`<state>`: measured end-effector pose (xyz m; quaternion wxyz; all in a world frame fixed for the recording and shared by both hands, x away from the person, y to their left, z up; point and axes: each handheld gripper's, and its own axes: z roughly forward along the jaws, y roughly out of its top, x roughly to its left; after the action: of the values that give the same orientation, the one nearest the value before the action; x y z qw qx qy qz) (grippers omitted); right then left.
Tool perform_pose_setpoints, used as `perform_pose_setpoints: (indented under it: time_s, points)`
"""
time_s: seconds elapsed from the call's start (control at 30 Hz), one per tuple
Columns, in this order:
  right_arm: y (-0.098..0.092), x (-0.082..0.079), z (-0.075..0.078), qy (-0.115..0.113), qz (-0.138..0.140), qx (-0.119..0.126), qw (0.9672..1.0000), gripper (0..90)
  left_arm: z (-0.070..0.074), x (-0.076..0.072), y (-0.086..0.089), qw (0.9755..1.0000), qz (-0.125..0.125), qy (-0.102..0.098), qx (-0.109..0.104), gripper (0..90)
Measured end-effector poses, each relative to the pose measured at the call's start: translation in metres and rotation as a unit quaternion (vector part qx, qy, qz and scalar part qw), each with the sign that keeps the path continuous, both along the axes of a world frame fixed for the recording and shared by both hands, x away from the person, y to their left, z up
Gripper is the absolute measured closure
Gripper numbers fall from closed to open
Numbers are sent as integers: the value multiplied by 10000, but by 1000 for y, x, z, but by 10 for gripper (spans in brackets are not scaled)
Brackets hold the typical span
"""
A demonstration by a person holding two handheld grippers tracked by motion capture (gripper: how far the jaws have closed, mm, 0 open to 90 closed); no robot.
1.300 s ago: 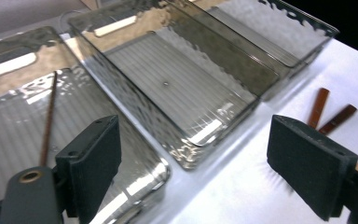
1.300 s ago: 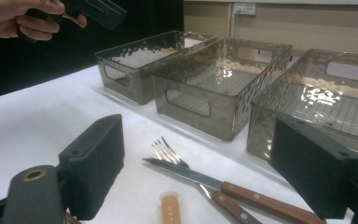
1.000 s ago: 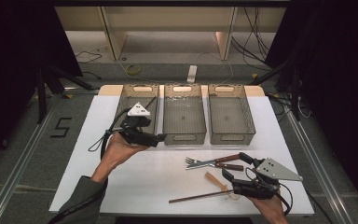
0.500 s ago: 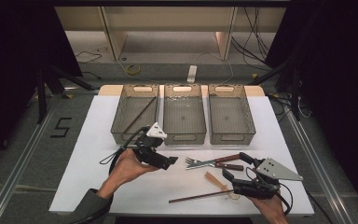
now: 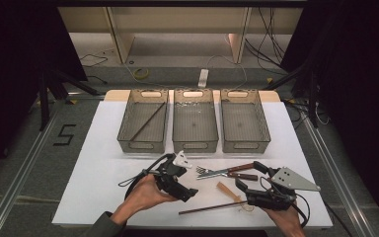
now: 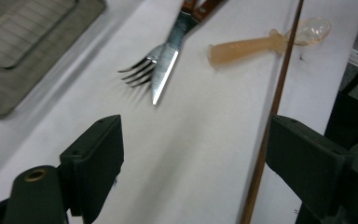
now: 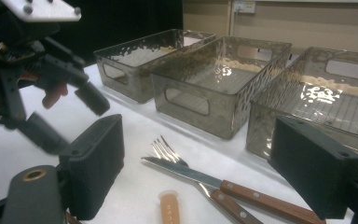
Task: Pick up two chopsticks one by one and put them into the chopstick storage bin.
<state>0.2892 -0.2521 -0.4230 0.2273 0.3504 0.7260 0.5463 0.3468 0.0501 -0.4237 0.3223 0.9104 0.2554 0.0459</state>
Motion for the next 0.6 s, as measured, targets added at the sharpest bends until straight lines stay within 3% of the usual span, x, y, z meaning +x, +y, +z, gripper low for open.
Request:
perform_pose_setpoints:
  time_s: [0.13,0.3,0.5,0.6]
  points:
    - [0,0,0,-7,-9,4,10000,183,-5,-7,-7,9999,-100,51,-51,204]
    - [0,0,0,11,-10,0,10000,182,-14,-14,-18,9995,-277,140,102,215]
    - [0,0,0,8,-8,-5,10000,182,-21,-21,-29,9979,-515,52,385,279]
    - [0,0,0,-7,-1,-10,10000,182,-22,-23,-32,9974,-593,75,409,329]
